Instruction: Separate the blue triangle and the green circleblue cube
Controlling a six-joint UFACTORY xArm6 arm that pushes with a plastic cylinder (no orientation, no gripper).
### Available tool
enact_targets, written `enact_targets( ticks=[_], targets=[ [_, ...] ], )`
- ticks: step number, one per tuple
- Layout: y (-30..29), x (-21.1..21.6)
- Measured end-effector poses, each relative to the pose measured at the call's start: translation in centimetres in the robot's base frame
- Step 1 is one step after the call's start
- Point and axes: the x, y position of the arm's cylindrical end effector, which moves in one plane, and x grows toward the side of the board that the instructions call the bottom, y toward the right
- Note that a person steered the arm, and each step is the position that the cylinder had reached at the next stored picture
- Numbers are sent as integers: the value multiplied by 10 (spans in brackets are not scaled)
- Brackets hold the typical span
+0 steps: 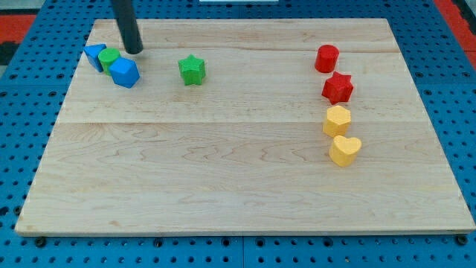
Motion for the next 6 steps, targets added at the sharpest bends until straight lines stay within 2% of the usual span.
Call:
enact_targets(
  ticks=[1, 2, 3, 4, 5, 6],
  targets=[
    [-4, -27],
    [-56, -21],
    [-75, 19],
    [-30, 41],
    [-36, 38],
    [-15, 17]
  ],
)
